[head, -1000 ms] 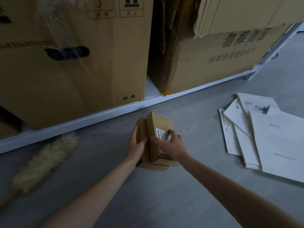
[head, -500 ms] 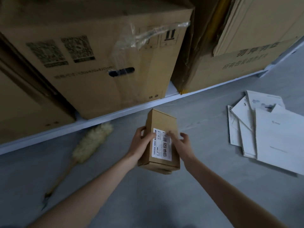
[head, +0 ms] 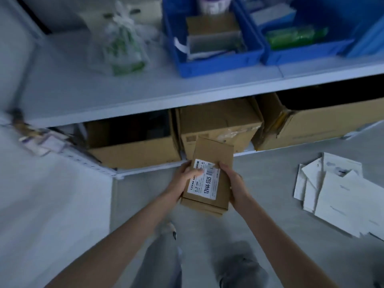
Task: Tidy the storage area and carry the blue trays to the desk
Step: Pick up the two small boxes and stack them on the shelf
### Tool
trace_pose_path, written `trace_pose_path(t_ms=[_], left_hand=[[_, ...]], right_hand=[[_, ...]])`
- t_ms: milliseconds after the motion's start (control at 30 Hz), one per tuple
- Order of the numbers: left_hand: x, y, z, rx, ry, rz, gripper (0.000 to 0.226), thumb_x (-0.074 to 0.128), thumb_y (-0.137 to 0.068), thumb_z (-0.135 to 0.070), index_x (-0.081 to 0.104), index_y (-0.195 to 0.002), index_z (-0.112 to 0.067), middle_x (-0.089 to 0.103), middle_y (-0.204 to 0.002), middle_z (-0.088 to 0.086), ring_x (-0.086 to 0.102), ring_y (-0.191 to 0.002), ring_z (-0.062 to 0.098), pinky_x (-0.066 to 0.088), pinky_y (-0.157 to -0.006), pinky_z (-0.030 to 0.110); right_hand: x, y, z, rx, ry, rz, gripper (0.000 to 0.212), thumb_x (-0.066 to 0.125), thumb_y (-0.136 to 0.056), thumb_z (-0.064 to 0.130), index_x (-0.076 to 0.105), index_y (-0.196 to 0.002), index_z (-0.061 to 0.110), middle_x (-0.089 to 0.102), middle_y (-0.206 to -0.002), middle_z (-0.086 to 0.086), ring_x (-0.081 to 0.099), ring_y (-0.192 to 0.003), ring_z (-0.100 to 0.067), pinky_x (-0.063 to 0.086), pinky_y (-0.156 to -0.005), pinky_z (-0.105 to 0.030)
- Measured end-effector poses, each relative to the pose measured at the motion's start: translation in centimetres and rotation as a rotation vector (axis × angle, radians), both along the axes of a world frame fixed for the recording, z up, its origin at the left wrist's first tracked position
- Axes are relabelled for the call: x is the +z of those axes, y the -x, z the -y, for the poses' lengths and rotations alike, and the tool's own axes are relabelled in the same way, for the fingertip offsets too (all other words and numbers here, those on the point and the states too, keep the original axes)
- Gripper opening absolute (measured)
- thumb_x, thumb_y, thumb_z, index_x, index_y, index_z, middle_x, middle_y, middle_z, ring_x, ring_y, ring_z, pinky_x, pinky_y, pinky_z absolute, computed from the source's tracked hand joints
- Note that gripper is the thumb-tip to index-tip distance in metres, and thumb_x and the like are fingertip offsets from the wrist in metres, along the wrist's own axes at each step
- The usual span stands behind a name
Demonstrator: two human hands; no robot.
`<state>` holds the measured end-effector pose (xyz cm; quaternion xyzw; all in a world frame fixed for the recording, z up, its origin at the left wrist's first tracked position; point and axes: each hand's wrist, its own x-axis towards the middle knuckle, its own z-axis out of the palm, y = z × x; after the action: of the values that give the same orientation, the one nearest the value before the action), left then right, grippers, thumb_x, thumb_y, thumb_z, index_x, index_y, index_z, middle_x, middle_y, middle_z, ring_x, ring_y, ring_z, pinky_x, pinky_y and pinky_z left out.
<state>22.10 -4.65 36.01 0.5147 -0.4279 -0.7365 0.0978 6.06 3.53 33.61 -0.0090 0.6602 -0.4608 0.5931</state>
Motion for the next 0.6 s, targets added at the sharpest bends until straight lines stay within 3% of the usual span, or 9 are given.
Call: trace_pose_path(t_ms=[100, 167, 267, 333, 367, 433, 500, 600], left_hand=[[7.6, -5.4, 3.6, -0.038, 0.028, -0.025, 0.053, 0.073, -0.079, -0.025, 0.056, -0.128, -0.013, 0.075, -0.103, 0.014, 0.074, -0.09, 0.029, 0.059, -0.07, 0.036], [12.1, -8.8, 6.4, -0.125, 0.051, -0.027, 0.044, 0.069, -0.085, -0.023, 0.057, -0.127, -0.014, 0.075, -0.103, 0.013, 0.073, -0.088, 0.026, 0.058, -0.065, 0.03], [17.2, -12.9, 11.2, -0.188, 0.062, -0.022, 0.05, 0.068, -0.082, -0.028, 0.058, -0.129, -0.013, 0.075, -0.103, 0.01, 0.074, -0.088, 0.022, 0.059, -0.068, 0.029], [19.6, -15.0, 14.5, -0.211, 0.064, -0.029, 0.044, 0.066, -0.089, -0.036, 0.062, -0.128, -0.015, 0.075, -0.11, 0.011, 0.073, -0.095, 0.024, 0.06, -0.076, 0.031], [20.4, -15.9, 16.0, -0.187, 0.067, -0.024, 0.041, 0.063, -0.092, -0.043, 0.068, -0.121, -0.016, 0.075, -0.111, 0.011, 0.073, -0.096, 0.024, 0.059, -0.079, 0.032], [20.8, -17.3, 18.7, -0.011, 0.086, 0.01, 0.054, 0.062, -0.082, -0.066, 0.075, -0.11, -0.021, 0.076, -0.109, 0.01, 0.073, -0.097, 0.025, 0.057, -0.087, 0.038], [19.5, -18.2, 21.0, 0.243, 0.097, 0.04, 0.077, 0.063, -0.064, -0.084, 0.072, -0.115, -0.027, 0.073, -0.115, 0.009, 0.068, -0.107, 0.029, 0.051, -0.097, 0.046], [17.3, -17.6, 22.3, 0.424, 0.012, 0.013, 0.093, 0.071, -0.05, -0.086, 0.057, -0.126, -0.035, 0.061, -0.128, 0.01, 0.062, -0.114, 0.035, 0.05, -0.097, 0.055]], right_hand=[[7.7, -1.9, 4.5, 0.032, 0.106, -0.079, 0.068, 0.075, -0.07, 0.058, 0.059, -0.124, 0.019, 0.071, -0.113, -0.006, 0.069, -0.101, -0.027, 0.058, -0.076, -0.039], [11.8, -2.9, 7.9, 0.071, 0.158, -0.1, 0.073, 0.077, -0.068, 0.061, 0.056, -0.127, 0.023, 0.067, -0.119, -0.007, 0.068, -0.105, -0.029, 0.06, -0.074, -0.04], [15.7, -5.2, 12.6, 0.158, 0.166, -0.052, 0.065, 0.078, -0.072, 0.054, 0.06, -0.123, 0.017, 0.065, -0.122, -0.015, 0.066, -0.108, -0.034, 0.057, -0.09, -0.051], [17.4, -6.9, 15.3, 0.148, 0.158, -0.017, 0.063, 0.079, -0.074, 0.049, 0.06, -0.122, 0.013, 0.065, -0.122, -0.016, 0.065, -0.108, -0.035, 0.057, -0.089, -0.05], [18.0, -7.7, 16.5, 0.123, 0.161, -0.004, 0.064, 0.079, -0.073, 0.049, 0.059, -0.122, 0.013, 0.065, -0.12, -0.016, 0.065, -0.107, -0.035, 0.058, -0.084, -0.047], [18.6, -8.7, 18.7, 0.052, 0.17, 0.001, 0.061, 0.078, -0.074, 0.052, 0.058, -0.119, 0.016, 0.066, -0.115, -0.012, 0.064, -0.105, -0.032, 0.056, -0.078, -0.043], [18.8, -9.1, 20.8, -0.037, 0.153, -0.006, 0.063, 0.077, -0.073, 0.056, 0.055, -0.119, 0.019, 0.063, -0.113, -0.009, 0.061, -0.106, -0.031, 0.056, -0.083, -0.043], [18.4, -9.3, 24.0, -0.141, 0.126, -0.051, 0.058, 0.075, -0.076, 0.054, 0.05, -0.115, 0.021, 0.059, -0.105, -0.007, 0.058, -0.104, -0.03, 0.053, -0.095, -0.051]])
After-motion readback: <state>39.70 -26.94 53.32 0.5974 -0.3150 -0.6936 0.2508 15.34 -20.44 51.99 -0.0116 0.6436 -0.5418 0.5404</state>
